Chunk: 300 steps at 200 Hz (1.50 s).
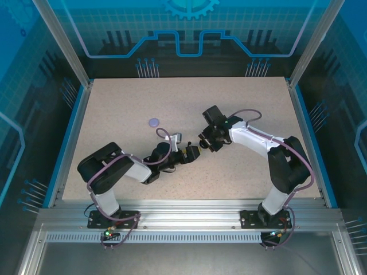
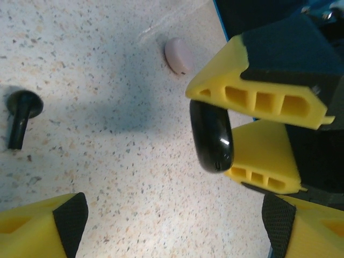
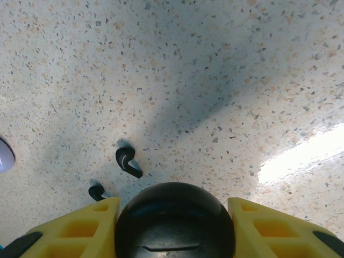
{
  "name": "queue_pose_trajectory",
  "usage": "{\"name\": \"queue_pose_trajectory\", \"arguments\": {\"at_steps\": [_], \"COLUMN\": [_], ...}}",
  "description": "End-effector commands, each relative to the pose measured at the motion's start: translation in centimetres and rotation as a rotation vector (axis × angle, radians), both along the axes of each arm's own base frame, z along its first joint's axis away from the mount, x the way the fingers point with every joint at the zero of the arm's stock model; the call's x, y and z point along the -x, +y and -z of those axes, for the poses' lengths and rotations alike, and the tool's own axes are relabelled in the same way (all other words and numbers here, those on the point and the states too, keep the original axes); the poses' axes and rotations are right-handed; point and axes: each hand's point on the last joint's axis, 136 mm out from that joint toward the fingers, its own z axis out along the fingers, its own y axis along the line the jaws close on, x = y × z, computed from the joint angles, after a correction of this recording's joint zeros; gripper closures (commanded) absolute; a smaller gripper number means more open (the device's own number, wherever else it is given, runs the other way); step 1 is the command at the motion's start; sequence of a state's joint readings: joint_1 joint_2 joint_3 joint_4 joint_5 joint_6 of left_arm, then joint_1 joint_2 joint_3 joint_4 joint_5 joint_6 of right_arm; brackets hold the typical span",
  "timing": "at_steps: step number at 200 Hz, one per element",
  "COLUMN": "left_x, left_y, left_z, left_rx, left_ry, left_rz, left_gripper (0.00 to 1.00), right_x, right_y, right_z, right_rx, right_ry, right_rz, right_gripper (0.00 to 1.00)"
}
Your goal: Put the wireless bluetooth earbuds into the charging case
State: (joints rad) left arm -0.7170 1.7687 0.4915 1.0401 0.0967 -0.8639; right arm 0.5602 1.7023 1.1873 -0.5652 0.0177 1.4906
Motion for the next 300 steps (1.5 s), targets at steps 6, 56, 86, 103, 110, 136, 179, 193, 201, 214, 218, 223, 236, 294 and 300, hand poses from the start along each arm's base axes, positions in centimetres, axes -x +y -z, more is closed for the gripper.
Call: {"name": "queue_pose_trajectory", "arguments": {"at_steps": [6,56,86,103,110,136,179,193,201,214,218,223,236,294,300], "left_x": [-0.9,-1.9,-2.5,-2.8,-3.0,-3.5,-3.9,-4.1,-4.2,-4.2,-4.3,-4.3,-4.4,-4.4,-4.4], "left_y": [-0.6,-1.2,-1.5,-1.8,-1.8,-2.2,-2.3,-2.5,-2.5,-2.7,-2.7,-2.8,-2.8,-3.0,-3.0], "left_z": [-1.5,-1.6,-1.7,-1.7,-1.6,-1.5,-1.3,-1.4,-1.4,-1.5,-1.6,-1.6,-1.5,-1.2,-1.1], "left_rx": [0.046,0.069,0.082,0.094,0.097,0.108,0.117,0.121,0.123,0.128,0.128,0.129,0.13,0.13,0.13], "left_ry": [-0.06,-0.065,-0.067,-0.062,-0.059,-0.054,-0.049,-0.049,-0.05,-0.05,-0.052,-0.051,-0.05,-0.043,-0.042], "left_rz": [-0.023,-0.042,-0.058,-0.06,-0.066,-0.072,-0.085,-0.086,-0.085,-0.083,-0.083,-0.083,-0.084,-0.083,-0.083], "left_gripper": [0.15,0.28,0.32,0.33,0.33,0.36,0.43,0.47,0.5,0.51,0.52,0.54,0.56,0.7,0.71], "right_x": [-0.1,-0.1,-0.1,0.0,-0.1,0.0,-0.1,-0.1,-0.1,-0.1,-0.1,0.0,0.0,0.0,0.0], "right_y": [0.5,0.9,1.3,1.4,1.5,1.8,1.9,1.9,2.0,1.9,1.9,1.9,2.0,2.0,1.9], "right_z": [-0.4,-0.6,-0.7,-0.7,-0.8,-0.9,-1.2,-1.2,-1.2,-1.1,-1.1,-1.1,-1.1,-0.9,-0.8], "right_rx": [-0.018,-0.031,-0.039,-0.042,-0.044,-0.054,-0.059,-0.061,-0.061,-0.06,-0.06,-0.059,-0.061,-0.061,-0.058], "right_ry": [0.016,0.008,0.007,0.006,0.004,0.003,-0.005,-0.004,-0.004,-0.003,-0.003,-0.002,-0.002,0.001,0.002], "right_rz": [0.014,0.005,-0.004,-0.008,-0.009,-0.015,-0.018,-0.019,-0.02,-0.019,-0.019,-0.019,-0.019,-0.018,-0.015], "right_gripper": [0.66,0.66,0.66,0.66,0.66,0.66,0.66,0.66,0.66,0.67,0.67,0.67,0.67,0.67,0.67]}}
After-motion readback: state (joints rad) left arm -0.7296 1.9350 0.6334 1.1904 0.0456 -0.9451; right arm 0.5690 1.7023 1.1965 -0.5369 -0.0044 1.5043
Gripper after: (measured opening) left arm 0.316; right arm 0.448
